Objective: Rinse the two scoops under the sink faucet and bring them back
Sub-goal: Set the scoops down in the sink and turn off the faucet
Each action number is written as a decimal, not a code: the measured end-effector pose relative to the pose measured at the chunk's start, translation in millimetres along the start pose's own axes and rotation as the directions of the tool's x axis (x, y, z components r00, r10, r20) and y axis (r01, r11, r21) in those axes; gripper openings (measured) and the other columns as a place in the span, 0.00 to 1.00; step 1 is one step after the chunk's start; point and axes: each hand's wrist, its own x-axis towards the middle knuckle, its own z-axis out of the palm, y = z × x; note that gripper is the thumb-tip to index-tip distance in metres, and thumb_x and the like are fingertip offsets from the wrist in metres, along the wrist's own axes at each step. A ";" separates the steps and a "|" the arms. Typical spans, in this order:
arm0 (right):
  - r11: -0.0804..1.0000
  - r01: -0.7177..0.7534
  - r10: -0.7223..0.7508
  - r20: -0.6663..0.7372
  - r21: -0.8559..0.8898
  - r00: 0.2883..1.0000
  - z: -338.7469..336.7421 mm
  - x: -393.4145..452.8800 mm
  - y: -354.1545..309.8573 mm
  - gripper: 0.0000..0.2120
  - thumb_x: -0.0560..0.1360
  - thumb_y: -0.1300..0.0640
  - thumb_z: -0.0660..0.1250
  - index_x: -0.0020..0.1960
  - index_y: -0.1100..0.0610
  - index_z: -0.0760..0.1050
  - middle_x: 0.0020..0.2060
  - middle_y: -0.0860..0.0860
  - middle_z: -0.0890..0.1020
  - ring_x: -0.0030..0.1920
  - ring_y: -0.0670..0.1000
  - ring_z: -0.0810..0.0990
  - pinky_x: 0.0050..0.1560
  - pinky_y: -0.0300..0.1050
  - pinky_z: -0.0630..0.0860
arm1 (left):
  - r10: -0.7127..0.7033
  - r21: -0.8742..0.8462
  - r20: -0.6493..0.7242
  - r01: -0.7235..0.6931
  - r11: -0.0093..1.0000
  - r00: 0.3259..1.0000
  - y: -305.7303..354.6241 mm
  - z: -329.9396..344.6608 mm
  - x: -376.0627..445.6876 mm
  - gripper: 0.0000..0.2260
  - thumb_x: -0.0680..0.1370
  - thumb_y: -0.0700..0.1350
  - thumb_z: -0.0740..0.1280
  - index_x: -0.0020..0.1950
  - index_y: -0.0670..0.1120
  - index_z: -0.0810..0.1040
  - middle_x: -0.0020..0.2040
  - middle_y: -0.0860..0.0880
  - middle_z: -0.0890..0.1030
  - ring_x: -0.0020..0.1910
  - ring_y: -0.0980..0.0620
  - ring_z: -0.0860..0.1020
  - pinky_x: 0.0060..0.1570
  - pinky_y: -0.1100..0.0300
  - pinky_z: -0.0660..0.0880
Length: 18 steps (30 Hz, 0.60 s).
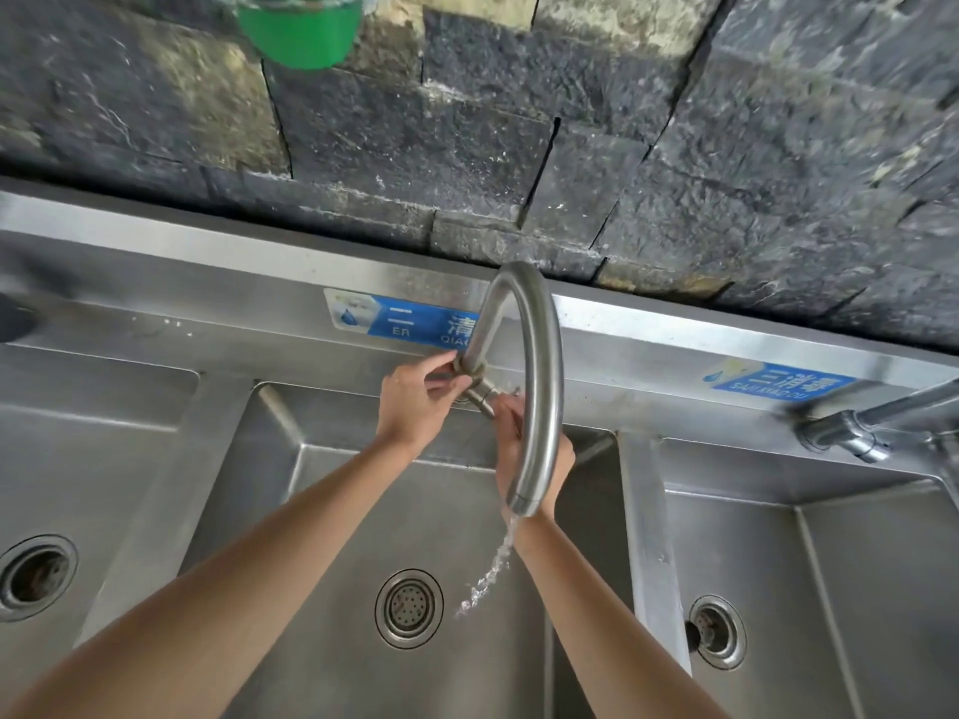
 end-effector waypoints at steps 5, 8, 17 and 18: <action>0.990 -0.081 0.084 -0.015 0.117 0.996 5.0 9.2 20.2 0.04 0.76 0.62 0.75 0.51 0.60 0.84 0.39 0.29 0.85 0.43 0.32 0.85 0.44 0.26 0.77 | 0.014 -0.056 -0.030 -0.016 0.998 0.999 -1.4 0.4 2.2 0.20 0.73 0.41 0.77 0.63 0.40 0.81 0.54 0.44 0.86 0.48 0.52 0.85 0.50 0.76 0.76; 0.983 -0.091 0.095 -0.013 0.157 0.995 8.0 11.5 28.5 0.09 0.76 0.60 0.76 0.55 0.54 0.86 0.45 0.29 0.86 0.50 0.35 0.86 0.53 0.38 0.84 | 0.024 -0.058 -0.031 -0.026 0.998 0.999 -4.8 1.0 2.7 0.20 0.73 0.42 0.77 0.64 0.40 0.81 0.58 0.44 0.85 0.49 0.53 0.84 0.49 0.76 0.76; 0.991 0.010 -0.011 0.010 0.136 1.000 10.4 19.3 24.5 0.16 0.76 0.57 0.74 0.54 0.35 0.85 0.46 0.37 0.88 0.44 0.41 0.87 0.50 0.47 0.84 | -0.002 -0.095 -0.033 -0.001 0.996 0.999 -10.5 2.9 0.2 0.22 0.74 0.47 0.76 0.66 0.44 0.80 0.64 0.46 0.82 0.52 0.53 0.85 0.50 0.75 0.75; 0.995 0.001 -0.005 0.034 0.096 0.999 9.4 20.9 25.2 0.12 0.76 0.52 0.73 0.52 0.34 0.85 0.45 0.37 0.88 0.46 0.44 0.87 0.52 0.51 0.84 | -0.008 -0.104 -0.030 0.005 0.995 1.000 -9.8 2.7 0.1 0.22 0.74 0.47 0.76 0.67 0.44 0.80 0.64 0.47 0.82 0.53 0.53 0.85 0.50 0.75 0.76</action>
